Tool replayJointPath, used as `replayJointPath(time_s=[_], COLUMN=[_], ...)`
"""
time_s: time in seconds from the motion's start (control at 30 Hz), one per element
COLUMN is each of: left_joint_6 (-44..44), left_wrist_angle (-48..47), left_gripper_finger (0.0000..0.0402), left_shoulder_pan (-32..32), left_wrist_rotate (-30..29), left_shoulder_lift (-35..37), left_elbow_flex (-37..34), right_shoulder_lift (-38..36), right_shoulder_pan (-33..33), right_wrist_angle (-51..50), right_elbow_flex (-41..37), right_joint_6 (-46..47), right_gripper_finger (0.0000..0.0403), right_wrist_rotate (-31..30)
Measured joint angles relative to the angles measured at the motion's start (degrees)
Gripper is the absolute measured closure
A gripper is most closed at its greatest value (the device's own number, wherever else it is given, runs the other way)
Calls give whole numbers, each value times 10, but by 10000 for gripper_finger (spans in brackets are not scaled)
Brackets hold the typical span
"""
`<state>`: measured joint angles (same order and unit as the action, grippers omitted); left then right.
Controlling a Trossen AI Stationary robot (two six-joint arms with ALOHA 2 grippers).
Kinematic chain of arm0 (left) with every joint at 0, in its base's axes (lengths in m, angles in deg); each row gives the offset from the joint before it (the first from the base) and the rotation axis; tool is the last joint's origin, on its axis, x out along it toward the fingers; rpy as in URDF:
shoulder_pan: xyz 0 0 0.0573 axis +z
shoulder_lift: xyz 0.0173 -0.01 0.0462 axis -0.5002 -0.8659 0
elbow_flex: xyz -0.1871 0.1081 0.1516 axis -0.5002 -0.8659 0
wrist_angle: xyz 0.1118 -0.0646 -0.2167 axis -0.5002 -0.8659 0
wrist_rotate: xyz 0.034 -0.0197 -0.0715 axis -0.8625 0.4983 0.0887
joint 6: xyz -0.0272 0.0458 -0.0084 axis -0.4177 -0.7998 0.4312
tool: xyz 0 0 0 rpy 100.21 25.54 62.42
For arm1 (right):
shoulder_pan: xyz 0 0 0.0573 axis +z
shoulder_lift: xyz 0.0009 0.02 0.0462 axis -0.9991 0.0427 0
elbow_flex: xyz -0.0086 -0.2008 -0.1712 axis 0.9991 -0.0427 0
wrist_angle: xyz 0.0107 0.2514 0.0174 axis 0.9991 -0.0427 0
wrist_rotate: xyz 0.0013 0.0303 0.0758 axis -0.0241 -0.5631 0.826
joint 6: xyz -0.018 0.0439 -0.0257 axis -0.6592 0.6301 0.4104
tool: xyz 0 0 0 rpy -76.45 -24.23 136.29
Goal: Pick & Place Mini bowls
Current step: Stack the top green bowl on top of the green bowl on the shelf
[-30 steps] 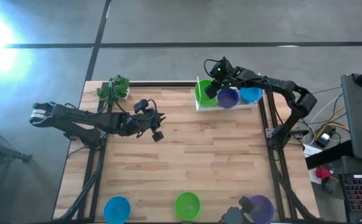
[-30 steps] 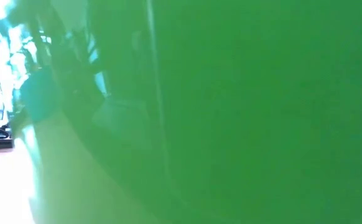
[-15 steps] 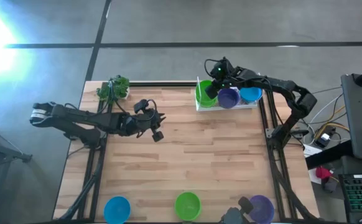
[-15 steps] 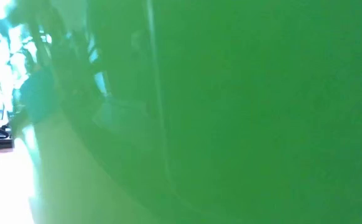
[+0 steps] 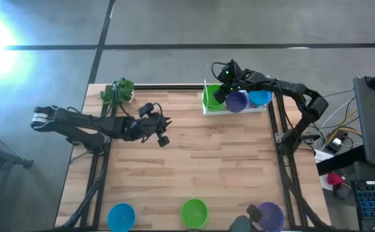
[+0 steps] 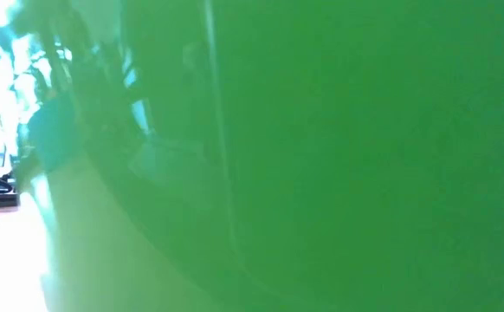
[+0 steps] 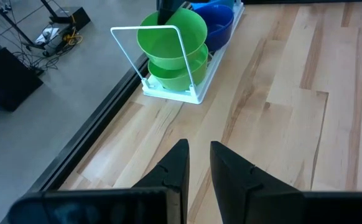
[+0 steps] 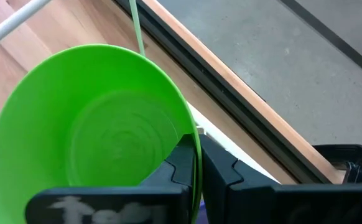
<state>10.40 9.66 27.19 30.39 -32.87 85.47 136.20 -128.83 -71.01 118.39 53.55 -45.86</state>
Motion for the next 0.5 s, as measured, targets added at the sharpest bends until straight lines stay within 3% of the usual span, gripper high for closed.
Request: replayJointPath(time_s=[0.13,0.5], left_joint_6=[0,1], left_wrist_angle=[0,0], left_gripper_finger=[342,342], left_shoulder_pan=[0,0], left_wrist_rotate=[0,0], left_shoulder_lift=[0,0], left_elbow_flex=[0,0], right_shoulder_lift=[0,0], right_shoulder_pan=[0,6], right_wrist_angle=[0,1], right_elbow_flex=[0,0], right_joint_6=[-4,-7], right_gripper_finger=[381,301], right_wrist_rotate=[0,0])
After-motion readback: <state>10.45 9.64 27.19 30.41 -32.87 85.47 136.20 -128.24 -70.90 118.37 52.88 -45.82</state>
